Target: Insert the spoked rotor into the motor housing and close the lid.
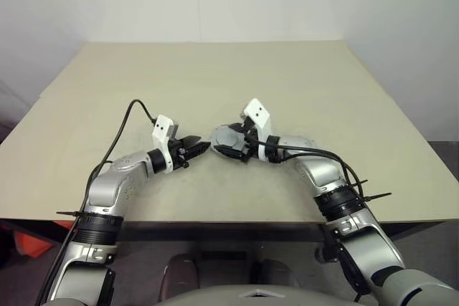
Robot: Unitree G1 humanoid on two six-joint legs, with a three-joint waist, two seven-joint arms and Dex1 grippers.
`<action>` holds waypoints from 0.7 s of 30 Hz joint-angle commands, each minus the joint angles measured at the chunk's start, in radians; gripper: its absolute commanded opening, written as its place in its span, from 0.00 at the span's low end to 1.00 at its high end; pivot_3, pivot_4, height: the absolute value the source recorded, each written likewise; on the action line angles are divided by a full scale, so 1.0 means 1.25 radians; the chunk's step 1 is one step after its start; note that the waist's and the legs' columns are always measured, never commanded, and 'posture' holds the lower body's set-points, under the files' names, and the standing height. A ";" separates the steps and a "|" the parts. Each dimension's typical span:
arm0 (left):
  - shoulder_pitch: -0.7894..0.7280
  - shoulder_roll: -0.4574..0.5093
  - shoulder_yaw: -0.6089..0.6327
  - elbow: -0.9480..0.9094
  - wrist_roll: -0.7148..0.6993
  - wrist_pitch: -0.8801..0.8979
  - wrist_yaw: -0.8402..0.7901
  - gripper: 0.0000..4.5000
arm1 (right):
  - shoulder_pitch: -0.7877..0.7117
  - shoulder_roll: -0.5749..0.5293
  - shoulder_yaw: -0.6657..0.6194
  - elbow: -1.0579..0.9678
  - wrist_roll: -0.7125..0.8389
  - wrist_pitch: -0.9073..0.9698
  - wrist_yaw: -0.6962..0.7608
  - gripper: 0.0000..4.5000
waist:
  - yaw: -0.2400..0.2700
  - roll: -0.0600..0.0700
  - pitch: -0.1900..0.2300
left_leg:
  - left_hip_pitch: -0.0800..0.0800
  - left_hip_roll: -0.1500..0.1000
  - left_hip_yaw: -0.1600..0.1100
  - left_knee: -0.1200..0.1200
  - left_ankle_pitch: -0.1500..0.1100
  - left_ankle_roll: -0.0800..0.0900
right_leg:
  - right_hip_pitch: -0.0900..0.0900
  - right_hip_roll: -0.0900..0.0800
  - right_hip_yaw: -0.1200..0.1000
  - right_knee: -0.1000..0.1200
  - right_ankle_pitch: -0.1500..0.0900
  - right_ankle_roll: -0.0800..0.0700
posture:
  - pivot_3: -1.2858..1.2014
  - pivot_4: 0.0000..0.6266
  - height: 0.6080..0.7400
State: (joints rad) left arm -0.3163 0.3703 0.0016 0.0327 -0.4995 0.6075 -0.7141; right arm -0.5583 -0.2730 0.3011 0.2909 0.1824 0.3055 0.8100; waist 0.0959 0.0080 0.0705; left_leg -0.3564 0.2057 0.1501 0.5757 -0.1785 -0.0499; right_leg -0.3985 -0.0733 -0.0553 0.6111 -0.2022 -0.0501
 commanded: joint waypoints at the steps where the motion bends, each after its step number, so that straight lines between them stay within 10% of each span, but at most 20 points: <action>1: -0.004 0.008 0.022 -0.033 -0.001 -0.014 0.004 0.54 | -0.041 0.016 -0.002 0.065 -0.043 -0.095 -0.010 0.98 | -0.001 0.000 0.000 | 0.000 0.000 0.000 0.001 0.000 0.000 | 0.000 0.000 0.000 0.000 0.000 0.000 | 0.52 0.00 1.00; 21: 0.006 0.008 0.024 -0.044 -0.003 -0.008 0.009 0.54 | -0.071 0.037 -0.032 0.182 -0.085 -0.135 -0.020 0.98 | -0.001 0.000 0.000 | 0.000 0.000 0.000 0.002 -0.001 0.002 | 0.000 0.000 0.000 0.002 0.000 -0.001 | 0.52 0.00 1.00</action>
State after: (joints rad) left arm -0.3037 0.3718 0.0119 0.0182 -0.4997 0.6077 -0.7027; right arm -0.6303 -0.2300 0.2573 0.5068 0.0971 0.1564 0.7853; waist 0.0947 0.0079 0.0704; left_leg -0.3561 0.2058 0.1500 0.5783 -0.1796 -0.0480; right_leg -0.3985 -0.0733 -0.0553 0.6140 -0.2020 -0.0510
